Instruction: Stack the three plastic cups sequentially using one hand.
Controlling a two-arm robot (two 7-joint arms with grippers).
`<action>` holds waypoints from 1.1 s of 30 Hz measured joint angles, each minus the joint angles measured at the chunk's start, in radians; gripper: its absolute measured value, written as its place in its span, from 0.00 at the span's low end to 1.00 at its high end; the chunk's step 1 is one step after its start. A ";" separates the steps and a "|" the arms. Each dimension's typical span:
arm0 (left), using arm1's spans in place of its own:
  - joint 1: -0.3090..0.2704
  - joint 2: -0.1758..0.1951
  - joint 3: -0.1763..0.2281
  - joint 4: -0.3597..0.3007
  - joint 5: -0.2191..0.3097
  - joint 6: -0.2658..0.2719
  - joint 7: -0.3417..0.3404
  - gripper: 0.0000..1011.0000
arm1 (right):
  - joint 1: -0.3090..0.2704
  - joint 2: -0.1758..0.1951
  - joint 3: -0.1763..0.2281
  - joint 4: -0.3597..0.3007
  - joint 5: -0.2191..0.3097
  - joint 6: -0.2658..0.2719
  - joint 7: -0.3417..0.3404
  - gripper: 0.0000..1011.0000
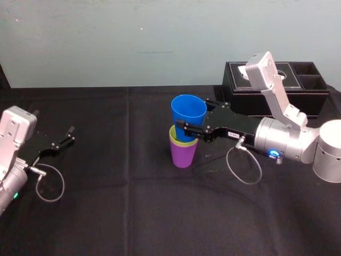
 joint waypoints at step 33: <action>0.000 0.000 0.000 0.000 0.000 0.000 0.000 1.00 | 0.029 -0.038 -0.005 0.080 -0.024 -0.013 0.014 0.72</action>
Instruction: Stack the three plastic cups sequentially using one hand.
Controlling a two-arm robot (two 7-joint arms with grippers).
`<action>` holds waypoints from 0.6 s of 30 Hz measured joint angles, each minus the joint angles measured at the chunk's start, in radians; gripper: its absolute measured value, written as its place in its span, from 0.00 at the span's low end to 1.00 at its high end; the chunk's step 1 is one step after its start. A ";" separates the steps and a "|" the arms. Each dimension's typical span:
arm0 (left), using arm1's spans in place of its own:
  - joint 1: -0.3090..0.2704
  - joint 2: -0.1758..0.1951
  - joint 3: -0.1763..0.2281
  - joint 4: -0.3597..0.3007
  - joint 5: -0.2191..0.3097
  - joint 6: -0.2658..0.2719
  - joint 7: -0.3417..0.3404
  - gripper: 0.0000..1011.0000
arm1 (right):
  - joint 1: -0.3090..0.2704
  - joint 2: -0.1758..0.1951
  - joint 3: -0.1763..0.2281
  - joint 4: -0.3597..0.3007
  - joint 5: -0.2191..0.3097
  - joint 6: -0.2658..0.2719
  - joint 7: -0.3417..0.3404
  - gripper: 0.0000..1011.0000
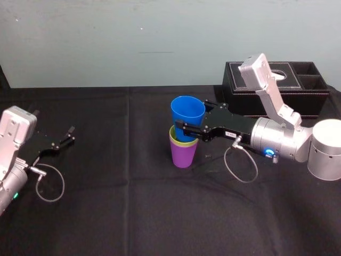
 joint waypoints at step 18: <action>0.000 0.000 0.000 0.000 0.000 0.000 0.000 1.00 | 0.009 -0.015 -0.011 0.037 -0.014 -0.014 0.015 0.72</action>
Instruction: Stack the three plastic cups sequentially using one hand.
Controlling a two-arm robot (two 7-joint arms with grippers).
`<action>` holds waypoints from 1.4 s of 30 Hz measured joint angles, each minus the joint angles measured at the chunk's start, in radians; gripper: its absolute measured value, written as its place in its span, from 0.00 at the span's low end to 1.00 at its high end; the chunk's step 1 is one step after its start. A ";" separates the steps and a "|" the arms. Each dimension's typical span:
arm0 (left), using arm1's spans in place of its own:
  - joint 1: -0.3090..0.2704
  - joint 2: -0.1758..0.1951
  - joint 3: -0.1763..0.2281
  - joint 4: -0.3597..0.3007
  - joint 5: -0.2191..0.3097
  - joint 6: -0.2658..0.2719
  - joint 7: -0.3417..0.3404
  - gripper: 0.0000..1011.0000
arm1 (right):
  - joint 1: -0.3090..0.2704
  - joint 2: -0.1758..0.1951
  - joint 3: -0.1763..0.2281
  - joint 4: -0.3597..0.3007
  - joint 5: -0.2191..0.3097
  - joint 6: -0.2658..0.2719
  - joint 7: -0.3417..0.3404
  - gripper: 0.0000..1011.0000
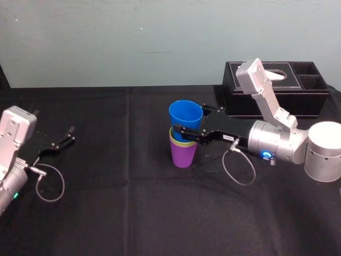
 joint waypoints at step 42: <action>0.000 0.000 0.000 0.000 0.000 0.000 0.000 1.00 | -0.001 -0.002 -0.001 0.007 0.000 -0.002 0.007 0.99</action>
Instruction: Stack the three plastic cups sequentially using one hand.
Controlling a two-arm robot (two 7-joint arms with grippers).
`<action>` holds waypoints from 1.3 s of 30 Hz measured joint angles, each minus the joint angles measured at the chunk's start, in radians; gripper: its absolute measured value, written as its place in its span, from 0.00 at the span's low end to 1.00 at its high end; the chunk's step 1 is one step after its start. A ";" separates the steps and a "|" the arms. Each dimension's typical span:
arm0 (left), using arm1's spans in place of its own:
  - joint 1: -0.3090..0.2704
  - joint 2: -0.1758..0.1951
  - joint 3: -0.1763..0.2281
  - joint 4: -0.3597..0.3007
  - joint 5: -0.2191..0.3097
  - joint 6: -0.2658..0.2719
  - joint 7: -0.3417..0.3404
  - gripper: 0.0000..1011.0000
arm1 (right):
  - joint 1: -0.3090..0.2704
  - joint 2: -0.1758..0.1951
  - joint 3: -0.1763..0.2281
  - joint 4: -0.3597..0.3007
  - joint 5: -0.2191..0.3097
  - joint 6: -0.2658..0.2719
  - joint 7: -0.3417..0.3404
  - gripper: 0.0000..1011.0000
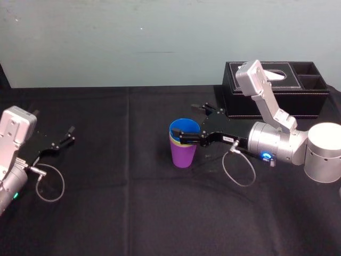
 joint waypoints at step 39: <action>0.000 0.000 0.000 0.000 0.000 0.000 0.000 1.00 | -0.222 0.060 0.203 -0.036 -0.028 -0.153 -0.136 0.99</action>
